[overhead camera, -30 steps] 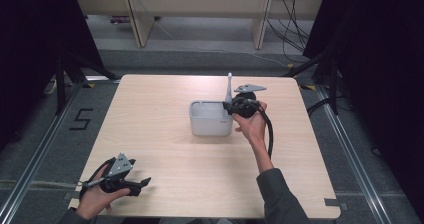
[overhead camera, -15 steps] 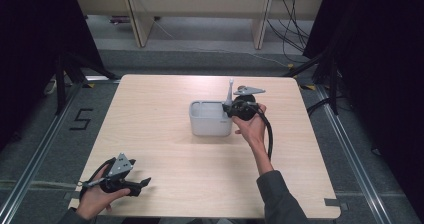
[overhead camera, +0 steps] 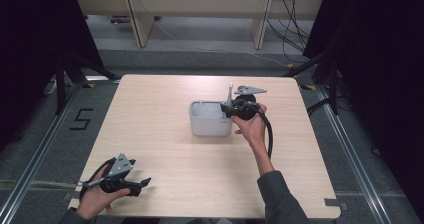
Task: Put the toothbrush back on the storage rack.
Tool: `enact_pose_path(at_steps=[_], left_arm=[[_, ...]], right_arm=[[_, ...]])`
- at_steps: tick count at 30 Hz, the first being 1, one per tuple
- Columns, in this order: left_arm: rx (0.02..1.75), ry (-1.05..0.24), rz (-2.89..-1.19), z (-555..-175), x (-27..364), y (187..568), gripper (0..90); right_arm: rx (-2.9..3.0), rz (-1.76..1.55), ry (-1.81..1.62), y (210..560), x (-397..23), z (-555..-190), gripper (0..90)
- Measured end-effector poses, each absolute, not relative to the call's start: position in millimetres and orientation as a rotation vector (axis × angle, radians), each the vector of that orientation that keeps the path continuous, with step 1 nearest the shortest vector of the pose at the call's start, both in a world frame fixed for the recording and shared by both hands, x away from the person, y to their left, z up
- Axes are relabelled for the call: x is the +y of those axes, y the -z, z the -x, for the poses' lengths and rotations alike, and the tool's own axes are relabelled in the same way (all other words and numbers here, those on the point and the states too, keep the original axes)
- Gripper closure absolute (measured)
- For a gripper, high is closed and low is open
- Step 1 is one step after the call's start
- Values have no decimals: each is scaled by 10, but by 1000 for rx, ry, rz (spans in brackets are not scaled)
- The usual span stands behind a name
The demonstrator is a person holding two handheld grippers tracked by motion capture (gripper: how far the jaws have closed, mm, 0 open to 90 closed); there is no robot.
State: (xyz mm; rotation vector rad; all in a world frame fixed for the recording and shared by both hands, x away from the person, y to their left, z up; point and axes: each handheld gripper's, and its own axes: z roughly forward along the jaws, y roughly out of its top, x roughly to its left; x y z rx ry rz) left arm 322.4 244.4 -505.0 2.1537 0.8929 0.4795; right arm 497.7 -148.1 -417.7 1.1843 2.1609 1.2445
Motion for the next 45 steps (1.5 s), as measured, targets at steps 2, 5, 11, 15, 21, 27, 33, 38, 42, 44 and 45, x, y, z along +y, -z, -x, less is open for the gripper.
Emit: enact_pose_path(at_steps=[2,5,11,15,21,27,33,38,42,44,45], left_arm=[[893,-480,-2152,-3223,2445,5048,151],[894,-480,-2153,-3224,2446,5050,152],[894,-480,-2153,-3223,2446,5049,152],[893,-481,-2154,-3223,2446,5048,152],[895,-478,-2148,-3221,2444,5049,151],[894,-477,-2149,-3221,2446,5048,152],[894,-478,-2149,-3221,2446,5049,151],[893,-479,-2147,-3221,2447,5052,151],[894,-480,-2147,-3223,2448,5054,151],[894,-479,-2146,-3222,2446,5053,151],[892,-480,-2145,-3221,2445,5051,151]], right_arm=[[2155,-1199,-1253,4152,-1474,-4956,482],[2134,-1197,-1291,4124,-1483,-4939,432],[2085,-1188,-1316,4081,-1535,-4903,368],[2076,-1180,-1343,4044,-1575,-4867,355],[2066,-1174,-1360,4003,-1606,-4808,345],[2043,-1156,-1369,3988,-1669,-4750,342],[2023,-1169,-1383,3987,-1725,-4662,340],[2025,-1184,-1413,4002,-1755,-4585,335],[2026,-1178,-1438,4027,-1775,-4518,330],[2023,-1175,-1440,4052,-1786,-4484,327],[2036,-1209,-1434,4059,-1774,-4457,321]])
